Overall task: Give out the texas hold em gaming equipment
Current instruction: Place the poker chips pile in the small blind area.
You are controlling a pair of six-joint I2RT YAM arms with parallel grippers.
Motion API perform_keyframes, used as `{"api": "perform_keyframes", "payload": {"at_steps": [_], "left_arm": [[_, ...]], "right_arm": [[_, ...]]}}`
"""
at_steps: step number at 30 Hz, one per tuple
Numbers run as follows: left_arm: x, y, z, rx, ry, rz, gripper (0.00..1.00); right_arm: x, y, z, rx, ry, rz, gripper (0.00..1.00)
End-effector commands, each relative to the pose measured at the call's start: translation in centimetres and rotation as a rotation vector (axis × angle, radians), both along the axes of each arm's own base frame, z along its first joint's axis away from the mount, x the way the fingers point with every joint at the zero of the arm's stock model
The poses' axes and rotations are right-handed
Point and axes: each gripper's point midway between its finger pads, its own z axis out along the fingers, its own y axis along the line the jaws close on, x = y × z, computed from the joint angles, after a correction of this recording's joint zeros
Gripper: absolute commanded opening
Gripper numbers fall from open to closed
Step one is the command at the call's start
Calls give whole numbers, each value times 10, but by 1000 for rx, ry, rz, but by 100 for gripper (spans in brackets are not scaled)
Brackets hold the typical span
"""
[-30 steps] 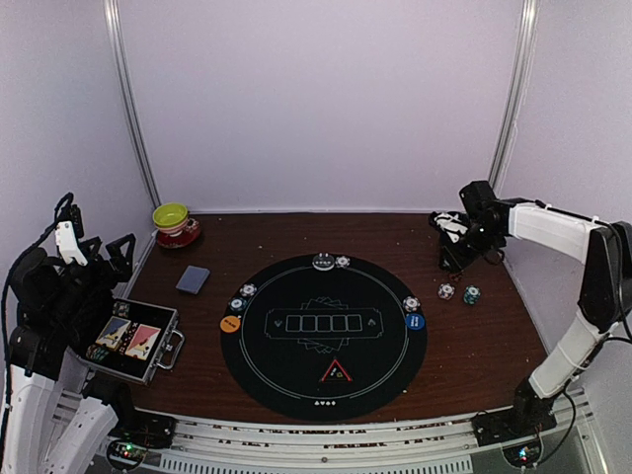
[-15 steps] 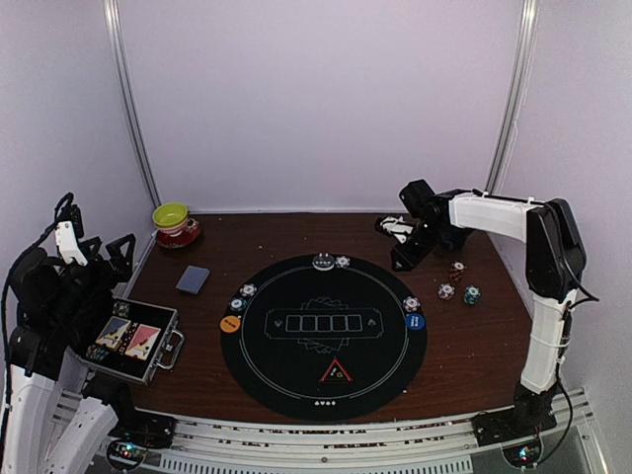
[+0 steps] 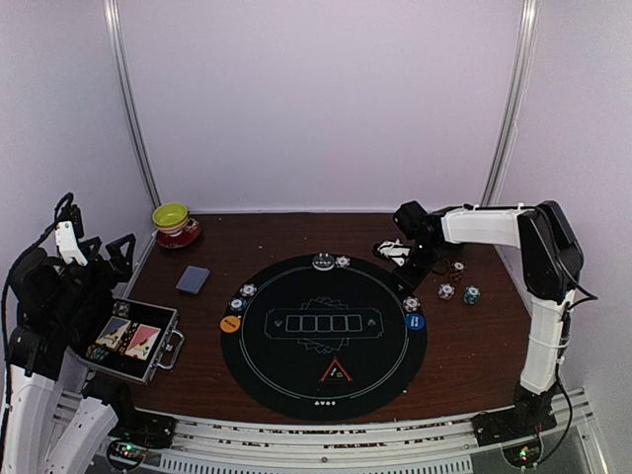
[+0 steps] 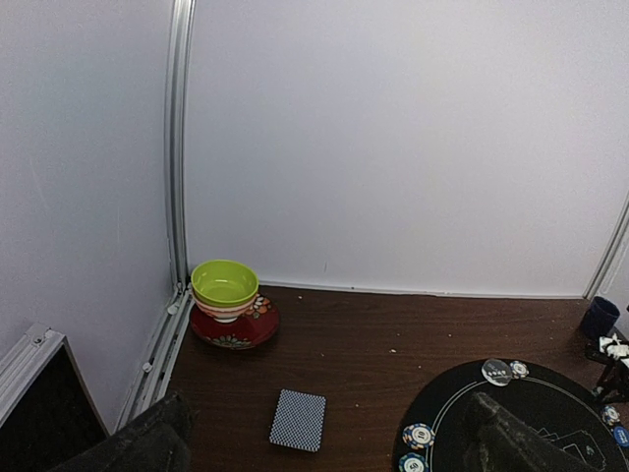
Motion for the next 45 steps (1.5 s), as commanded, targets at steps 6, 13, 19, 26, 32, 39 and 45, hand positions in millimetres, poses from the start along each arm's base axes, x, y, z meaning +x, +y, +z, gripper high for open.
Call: {"api": "perform_keyframes", "payload": {"at_steps": [6,13,19,26,32,39,45], "left_arm": [[-2,2,12,4,-49,6,98],[-1,2,11,4,-46,6,98],[-1,2,11,4,-49,6,98],[-2,2,12,4,-50,6,98],[-2,2,12,4,-51,6,98],[-2,2,12,4,-51,5,98],[-2,1,12,4,-51,4,98]], "right_arm": [[7,-3,-13,-21,-18,-4,31],[6,-4,-19,-31,-4,-5,31],[3,-5,-21,-37,7,3,31],[1,-6,-26,-45,20,5,33],[-1,-7,-26,-47,29,9,34],[-2,-7,-25,-48,30,14,37],[-1,-6,-21,-43,24,15,44]]}}
